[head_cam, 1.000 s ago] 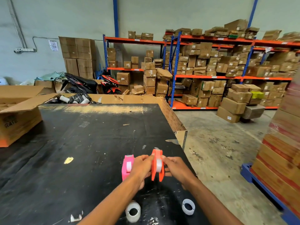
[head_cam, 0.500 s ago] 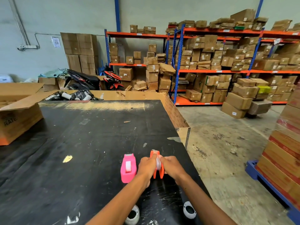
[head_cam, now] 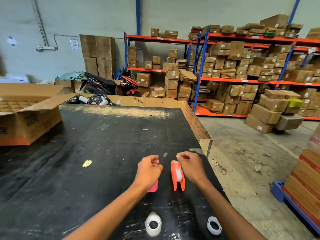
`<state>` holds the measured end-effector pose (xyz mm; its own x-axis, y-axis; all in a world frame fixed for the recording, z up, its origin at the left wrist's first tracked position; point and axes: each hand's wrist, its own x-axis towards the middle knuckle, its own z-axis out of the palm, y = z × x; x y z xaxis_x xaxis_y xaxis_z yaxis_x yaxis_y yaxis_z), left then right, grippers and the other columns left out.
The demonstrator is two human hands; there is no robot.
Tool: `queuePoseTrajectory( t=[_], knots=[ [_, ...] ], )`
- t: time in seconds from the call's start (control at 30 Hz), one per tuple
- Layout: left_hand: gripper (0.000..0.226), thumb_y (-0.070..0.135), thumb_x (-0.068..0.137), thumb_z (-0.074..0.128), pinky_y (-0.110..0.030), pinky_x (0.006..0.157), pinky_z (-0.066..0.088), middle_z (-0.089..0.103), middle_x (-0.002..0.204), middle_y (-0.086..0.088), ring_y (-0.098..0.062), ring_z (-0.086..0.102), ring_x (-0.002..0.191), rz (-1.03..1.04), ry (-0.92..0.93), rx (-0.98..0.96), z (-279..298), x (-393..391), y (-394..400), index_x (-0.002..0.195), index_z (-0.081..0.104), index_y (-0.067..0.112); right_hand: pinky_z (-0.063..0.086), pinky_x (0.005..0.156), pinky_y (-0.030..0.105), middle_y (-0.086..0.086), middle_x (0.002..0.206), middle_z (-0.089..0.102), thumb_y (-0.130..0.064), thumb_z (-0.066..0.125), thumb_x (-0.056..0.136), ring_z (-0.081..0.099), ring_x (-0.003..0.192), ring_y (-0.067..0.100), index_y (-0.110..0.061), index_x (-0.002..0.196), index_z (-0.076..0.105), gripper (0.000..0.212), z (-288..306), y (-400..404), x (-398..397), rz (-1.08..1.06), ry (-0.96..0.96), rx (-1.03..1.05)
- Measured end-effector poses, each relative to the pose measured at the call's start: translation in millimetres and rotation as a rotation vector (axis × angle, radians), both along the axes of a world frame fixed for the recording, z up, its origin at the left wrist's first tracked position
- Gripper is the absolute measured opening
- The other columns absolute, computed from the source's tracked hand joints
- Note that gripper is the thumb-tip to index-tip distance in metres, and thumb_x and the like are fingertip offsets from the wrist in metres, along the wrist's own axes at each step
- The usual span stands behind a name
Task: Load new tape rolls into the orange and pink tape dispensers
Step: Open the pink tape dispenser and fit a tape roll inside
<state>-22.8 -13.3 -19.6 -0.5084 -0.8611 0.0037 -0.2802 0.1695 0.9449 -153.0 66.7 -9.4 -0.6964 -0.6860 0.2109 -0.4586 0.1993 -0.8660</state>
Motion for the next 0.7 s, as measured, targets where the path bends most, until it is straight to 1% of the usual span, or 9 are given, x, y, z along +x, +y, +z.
queuePoseTrajectory(
  t=[0.07, 0.13, 0.2, 0.27, 0.3, 0.37, 0.47, 0.6, 0.7],
  knots=[
    [0.077, 0.008, 0.065, 0.065, -0.031, 0.102, 0.045, 0.056, 0.134, -0.007, -0.017, 0.055, 0.119, -0.074, -0.090, -0.023, -6.3, 21.4, -16.1, 0.139, 0.044, 0.006, 0.049, 0.081, 0.030, 0.006, 0.089, 0.073, -0.010, 0.060, 0.086, 0.066, 0.088, 0.017, -0.006, 0.093, 0.073, 0.016, 5.1, -14.2, 14.3, 0.120, 0.051, 0.061],
    [0.100, 0.016, 0.056, 0.067, -0.017, 0.102, 0.038, 0.046, 0.142, 0.000, -0.009, 0.043, 0.126, -0.250, -0.208, -0.024, -11.3, 40.0, -24.0, 0.148, 0.026, 0.016, 0.049, 0.082, 0.032, 0.007, 0.087, 0.072, -0.008, 0.061, 0.083, 0.064, 0.086, 0.017, -0.007, 0.097, 0.072, 0.017, 3.2, -27.9, 26.9, 0.290, 0.128, 0.250],
    [0.087, 0.012, 0.064, 0.075, -0.003, 0.090, 0.039, 0.052, 0.133, 0.006, -0.004, 0.047, 0.115, -0.396, -0.271, -0.074, -21.6, 50.1, -30.5, 0.138, 0.033, 0.030, 0.048, 0.074, 0.036, 0.004, 0.078, 0.061, -0.008, 0.061, 0.081, 0.055, 0.076, 0.018, -0.013, 0.088, 0.070, 0.012, -0.5, -39.6, 36.9, 0.447, 0.251, 0.483],
    [0.065, 0.022, 0.066, 0.080, -0.020, 0.094, 0.049, 0.067, 0.121, 0.003, -0.010, 0.061, 0.105, -0.408, -0.287, -0.170, -34.0, 53.5, -35.7, 0.123, 0.053, 0.035, 0.044, 0.068, 0.036, 0.005, 0.075, 0.056, -0.010, 0.062, 0.082, 0.052, 0.073, 0.021, -0.017, 0.080, 0.067, 0.009, -2.5, -48.3, 44.7, 0.479, 0.340, 0.643],
    [0.059, 0.035, 0.063, 0.081, -0.032, 0.096, 0.050, 0.070, 0.114, 0.003, -0.014, 0.065, 0.102, -0.378, -0.290, -0.202, -38.9, 54.7, -36.9, 0.118, 0.060, 0.034, 0.044, 0.068, 0.034, 0.007, 0.079, 0.056, -0.011, 0.063, 0.082, 0.053, 0.074, 0.023, -0.013, 0.087, 0.069, 0.008, -4.1, -52.7, 47.2, 0.460, 0.369, 0.685],
    [0.061, 0.053, 0.059, 0.077, -0.040, 0.094, 0.050, 0.073, 0.105, 0.005, -0.018, 0.067, 0.099, -0.333, -0.296, -0.246, -50.2, 55.0, -42.5, 0.114, 0.064, 0.031, 0.048, 0.074, 0.033, 0.013, 0.095, 0.060, -0.012, 0.066, 0.081, 0.058, 0.080, 0.025, -0.005, 0.107, 0.067, 0.027, -4.9, -59.5, 51.3, 0.396, 0.394, 0.734],
    [0.064, 0.060, 0.059, 0.074, -0.038, 0.090, 0.051, 0.073, 0.103, 0.010, -0.013, 0.067, 0.096, -0.322, -0.327, -0.329, -49.8, 54.6, -42.1, 0.116, 0.060, 0.035, 0.051, 0.087, 0.034, 0.014, 0.118, 0.061, -0.012, 0.069, 0.078, 0.063, 0.102, 0.031, -0.007, 0.114, 0.064, 0.036, -2.1, -64.8, 53.4, 0.355, 0.436, 0.783],
    [0.065, 0.066, 0.059, 0.069, -0.036, 0.086, 0.052, 0.071, 0.105, 0.011, -0.013, 0.065, 0.098, -0.317, -0.389, -0.381, -44.1, 56.8, -39.8, 0.114, 0.059, 0.032, 0.049, 0.083, 0.039, 0.021, 0.119, 0.062, -0.008, 0.061, 0.081, 0.060, 0.109, 0.040, -0.002, 0.109, 0.060, 0.029, -0.6, -64.3, 65.0, 0.353, 0.712, 0.805],
    [0.062, 0.061, 0.063, 0.071, -0.035, 0.085, 0.050, 0.069, 0.110, 0.009, -0.016, 0.063, 0.102, -0.297, -0.422, -0.382, -39.8, 58.2, -37.9, 0.115, 0.059, 0.029, 0.046, 0.082, 0.041, 0.020, 0.117, 0.061, -0.013, 0.054, 0.084, 0.059, 0.108, 0.041, -0.003, 0.107, 0.059, 0.025, -2.6, -52.7, 64.2, 0.319, 0.748, 0.686]
  ],
)
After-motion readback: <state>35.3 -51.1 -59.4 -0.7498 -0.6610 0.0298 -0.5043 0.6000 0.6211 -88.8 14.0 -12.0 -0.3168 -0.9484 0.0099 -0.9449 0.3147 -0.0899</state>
